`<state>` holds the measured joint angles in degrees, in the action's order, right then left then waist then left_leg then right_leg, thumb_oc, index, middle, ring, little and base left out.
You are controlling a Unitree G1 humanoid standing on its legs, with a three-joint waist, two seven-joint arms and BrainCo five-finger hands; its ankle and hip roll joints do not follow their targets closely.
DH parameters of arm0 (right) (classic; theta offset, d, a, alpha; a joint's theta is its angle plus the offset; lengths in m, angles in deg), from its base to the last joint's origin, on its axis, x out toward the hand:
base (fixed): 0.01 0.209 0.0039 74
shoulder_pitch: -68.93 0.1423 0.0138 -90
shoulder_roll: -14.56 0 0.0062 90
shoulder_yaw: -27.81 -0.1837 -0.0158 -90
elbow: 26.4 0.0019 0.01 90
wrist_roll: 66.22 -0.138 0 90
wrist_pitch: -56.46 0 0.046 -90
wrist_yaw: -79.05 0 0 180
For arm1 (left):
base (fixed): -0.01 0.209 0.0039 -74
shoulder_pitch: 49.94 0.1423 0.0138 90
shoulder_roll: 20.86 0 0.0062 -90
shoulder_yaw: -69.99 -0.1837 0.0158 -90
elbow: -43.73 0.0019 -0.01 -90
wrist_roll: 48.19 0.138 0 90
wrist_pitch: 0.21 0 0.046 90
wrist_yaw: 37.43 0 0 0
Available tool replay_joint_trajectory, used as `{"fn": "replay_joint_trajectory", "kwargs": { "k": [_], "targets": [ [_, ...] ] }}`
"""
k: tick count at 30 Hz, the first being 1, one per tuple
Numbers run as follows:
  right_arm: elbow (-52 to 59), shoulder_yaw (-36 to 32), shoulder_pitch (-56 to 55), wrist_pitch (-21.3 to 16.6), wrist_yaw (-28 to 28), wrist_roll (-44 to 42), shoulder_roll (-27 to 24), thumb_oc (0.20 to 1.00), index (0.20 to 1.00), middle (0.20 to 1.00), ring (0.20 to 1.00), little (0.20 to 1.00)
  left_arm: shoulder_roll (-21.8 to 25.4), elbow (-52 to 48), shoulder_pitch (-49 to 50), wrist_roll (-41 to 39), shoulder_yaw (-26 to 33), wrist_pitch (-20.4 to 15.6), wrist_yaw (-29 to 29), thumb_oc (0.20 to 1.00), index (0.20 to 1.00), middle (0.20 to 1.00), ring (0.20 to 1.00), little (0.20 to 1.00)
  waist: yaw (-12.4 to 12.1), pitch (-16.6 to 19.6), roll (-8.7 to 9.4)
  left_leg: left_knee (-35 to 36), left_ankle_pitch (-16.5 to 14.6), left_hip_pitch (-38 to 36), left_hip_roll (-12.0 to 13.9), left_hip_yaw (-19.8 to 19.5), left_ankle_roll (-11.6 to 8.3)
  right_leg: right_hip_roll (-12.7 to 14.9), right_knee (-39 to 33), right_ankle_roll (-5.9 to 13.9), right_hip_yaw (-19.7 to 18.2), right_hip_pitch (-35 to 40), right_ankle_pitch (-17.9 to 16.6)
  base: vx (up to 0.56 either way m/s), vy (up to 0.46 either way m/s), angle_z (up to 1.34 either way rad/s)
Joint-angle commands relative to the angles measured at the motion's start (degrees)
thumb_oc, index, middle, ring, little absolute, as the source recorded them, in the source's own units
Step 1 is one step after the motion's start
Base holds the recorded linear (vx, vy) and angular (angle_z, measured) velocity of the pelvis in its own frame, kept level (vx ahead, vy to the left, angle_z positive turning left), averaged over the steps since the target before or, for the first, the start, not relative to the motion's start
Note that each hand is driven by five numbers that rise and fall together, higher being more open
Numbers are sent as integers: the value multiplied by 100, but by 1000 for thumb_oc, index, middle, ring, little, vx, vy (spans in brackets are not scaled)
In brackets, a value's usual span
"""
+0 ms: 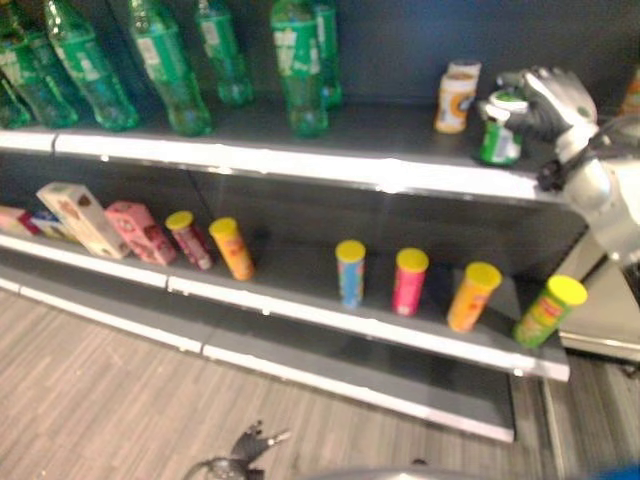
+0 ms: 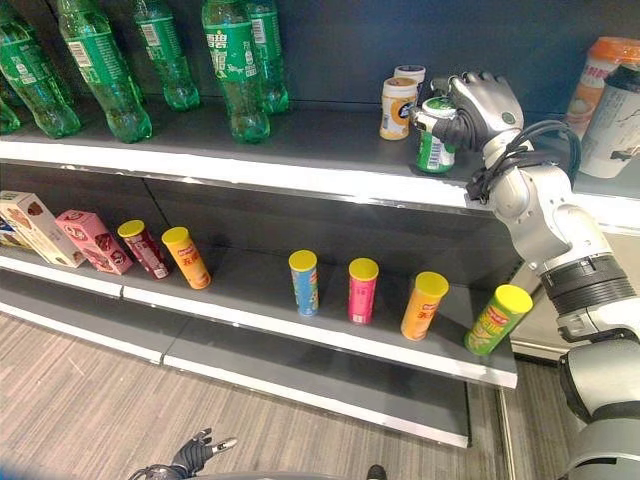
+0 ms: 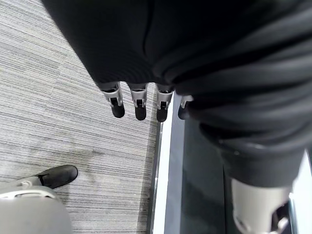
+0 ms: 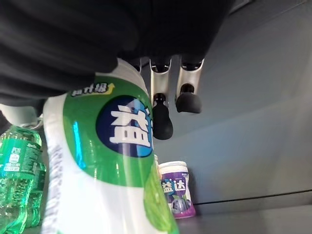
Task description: Put the goods on the table back onto the shelves and tidy them up.
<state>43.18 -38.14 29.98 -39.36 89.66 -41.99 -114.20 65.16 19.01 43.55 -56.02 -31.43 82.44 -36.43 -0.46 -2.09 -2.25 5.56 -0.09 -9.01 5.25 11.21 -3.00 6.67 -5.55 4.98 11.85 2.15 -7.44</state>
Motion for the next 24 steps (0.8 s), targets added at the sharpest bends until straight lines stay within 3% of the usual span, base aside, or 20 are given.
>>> {"fn": "replay_joint_trajectory", "kwargs": {
  "k": [1,4,5,6,7,17,24],
  "targets": [
    [-212,-77,226,64,258,155,16,200,200,200,200,200,200,236,-437,58,-423,-93,84,1000,1000,1000,1000,1000,-65,-63,216,-86,161,120,102,630,-460,120,97,269,368,843,948,0,0,0],
    [-102,-130,152,47,241,127,40,200,200,200,200,200,203,230,-428,76,-416,-83,84,1000,1000,1000,1000,1000,-67,-60,218,-86,153,91,103,635,-461,114,96,265,384,860,951,0,0,0],
    [-47,-161,87,42,233,111,69,275,275,275,275,275,200,220,-415,77,-412,-79,83,1000,1000,1000,1000,1000,-67,-62,217,-82,145,79,104,633,-457,116,95,267,395,861,948,0,0,0],
    [-45,-165,83,43,232,111,69,432,432,432,432,432,202,219,-414,77,-413,-79,83,1000,1000,1000,1000,1000,-67,-61,218,-82,145,78,104,632,-457,116,95,267,395,861,948,0,0,0],
    [1,-191,32,38,227,98,84,1000,1000,1000,1000,1000,202,213,-410,82,-410,-83,84,1000,1000,1000,1000,1000,-63,-56,214,-82,139,73,105,632,-452,115,92,268,392,865,952,0,0,0],
    [267,-241,79,8,188,-3,109,1000,1000,1000,1000,1000,261,180,-434,136,-414,-114,-5,1000,1000,1000,1000,1000,-31,-56,231,-86,127,47,111,682,-440,129,74,281,373,865,942,0,0,0],
    [1018,-1055,-425,29,498,-309,313,1000,1000,1000,1000,1000,203,169,-418,201,-381,-59,-19,1000,1000,1000,1000,1000,50,-56,174,-68,103,19,115,717,-430,126,73,289,345,854,929,0,0,0]
  ]
}}
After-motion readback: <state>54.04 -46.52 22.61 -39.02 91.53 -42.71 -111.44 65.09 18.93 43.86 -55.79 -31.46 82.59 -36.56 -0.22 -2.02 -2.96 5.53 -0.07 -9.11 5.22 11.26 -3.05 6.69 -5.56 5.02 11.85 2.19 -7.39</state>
